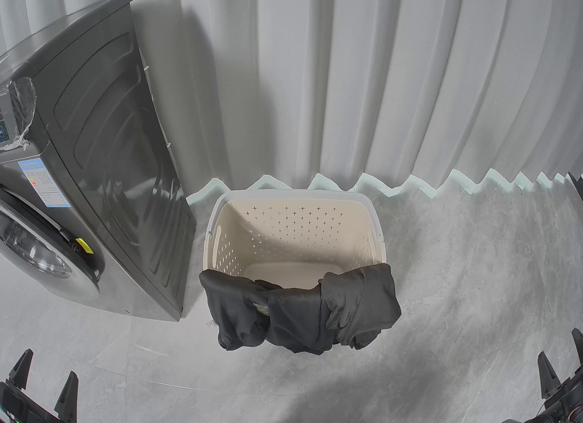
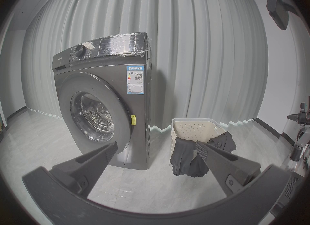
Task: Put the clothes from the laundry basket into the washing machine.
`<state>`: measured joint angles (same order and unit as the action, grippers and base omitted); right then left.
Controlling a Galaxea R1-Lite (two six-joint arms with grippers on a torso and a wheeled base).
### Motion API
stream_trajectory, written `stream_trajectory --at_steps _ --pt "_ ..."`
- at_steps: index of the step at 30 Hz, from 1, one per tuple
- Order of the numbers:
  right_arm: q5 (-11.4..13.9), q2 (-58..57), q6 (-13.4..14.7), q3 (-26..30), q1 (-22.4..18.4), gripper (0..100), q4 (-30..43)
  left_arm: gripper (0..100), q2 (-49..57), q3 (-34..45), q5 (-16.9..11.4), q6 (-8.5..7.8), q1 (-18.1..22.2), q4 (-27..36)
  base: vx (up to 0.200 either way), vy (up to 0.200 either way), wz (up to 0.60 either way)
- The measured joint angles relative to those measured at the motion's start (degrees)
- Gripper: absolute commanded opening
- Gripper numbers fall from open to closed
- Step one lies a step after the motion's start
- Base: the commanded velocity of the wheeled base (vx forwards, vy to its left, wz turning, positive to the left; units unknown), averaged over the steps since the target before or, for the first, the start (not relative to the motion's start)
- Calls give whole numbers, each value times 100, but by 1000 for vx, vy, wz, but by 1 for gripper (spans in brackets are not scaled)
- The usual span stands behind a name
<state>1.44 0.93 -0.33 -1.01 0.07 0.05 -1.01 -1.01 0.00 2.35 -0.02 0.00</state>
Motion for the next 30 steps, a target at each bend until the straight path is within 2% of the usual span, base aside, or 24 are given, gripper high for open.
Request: stream_trajectory --at_steps 8,14,30 --pt "1 0 0 0 -5 100 2 100 0 0 0 -1 -2 0 0 0 0" --pt "4 0 0 0 2 100 5 100 0 0 0 -1 2 0 0 -200 0" --pt "0 0 0 0 0 100 0 100 0 0 0 -1 -5 0 0 0 0"
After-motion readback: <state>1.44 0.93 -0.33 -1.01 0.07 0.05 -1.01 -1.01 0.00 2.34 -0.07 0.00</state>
